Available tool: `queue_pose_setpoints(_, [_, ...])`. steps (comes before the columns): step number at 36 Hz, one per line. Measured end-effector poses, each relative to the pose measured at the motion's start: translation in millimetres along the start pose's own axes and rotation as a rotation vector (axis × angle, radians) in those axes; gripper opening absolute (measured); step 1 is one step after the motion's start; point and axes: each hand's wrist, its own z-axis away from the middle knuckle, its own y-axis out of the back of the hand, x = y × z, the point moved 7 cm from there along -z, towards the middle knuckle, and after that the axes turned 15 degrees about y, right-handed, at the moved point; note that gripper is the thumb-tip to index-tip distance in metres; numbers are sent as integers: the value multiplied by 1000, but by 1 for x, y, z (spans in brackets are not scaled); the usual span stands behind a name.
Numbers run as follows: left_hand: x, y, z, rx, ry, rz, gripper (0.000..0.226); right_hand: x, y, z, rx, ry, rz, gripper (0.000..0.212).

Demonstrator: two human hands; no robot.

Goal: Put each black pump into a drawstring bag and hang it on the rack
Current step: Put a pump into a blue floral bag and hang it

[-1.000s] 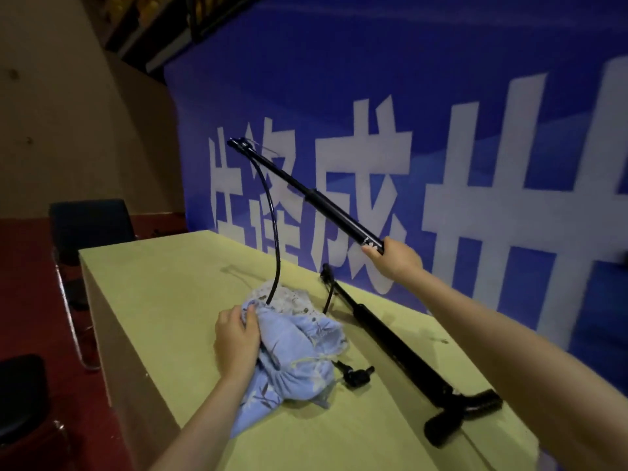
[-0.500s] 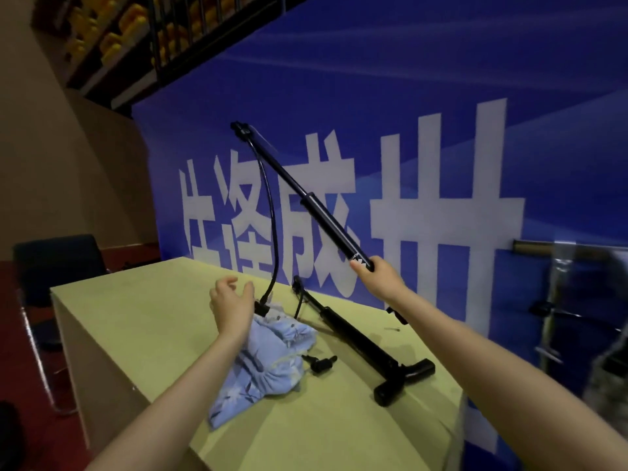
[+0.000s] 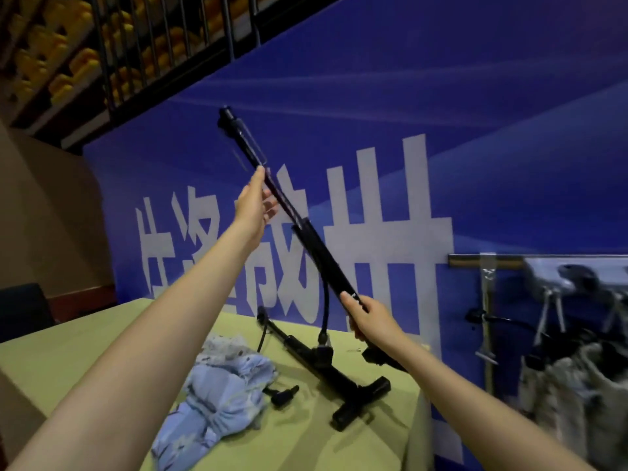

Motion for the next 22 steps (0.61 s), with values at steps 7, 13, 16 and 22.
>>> queue_pose_setpoints(7, [-20,-38,11,18,-20,251,35,18,13,34,6,-36,-12,40])
queue_pose_setpoints(13, [-45,-55,23,-52,-31,162,36,12,24,49,25,-22,-62,35])
queue_pose_setpoints(16, [-65,-55,27,-37,-18,74,37,7,23,52,-5,-21,-84,39])
queue_pose_setpoints(22, [-87,-59,37,-81,-39,-89,41,3,18,52,5,-46,-100,51])
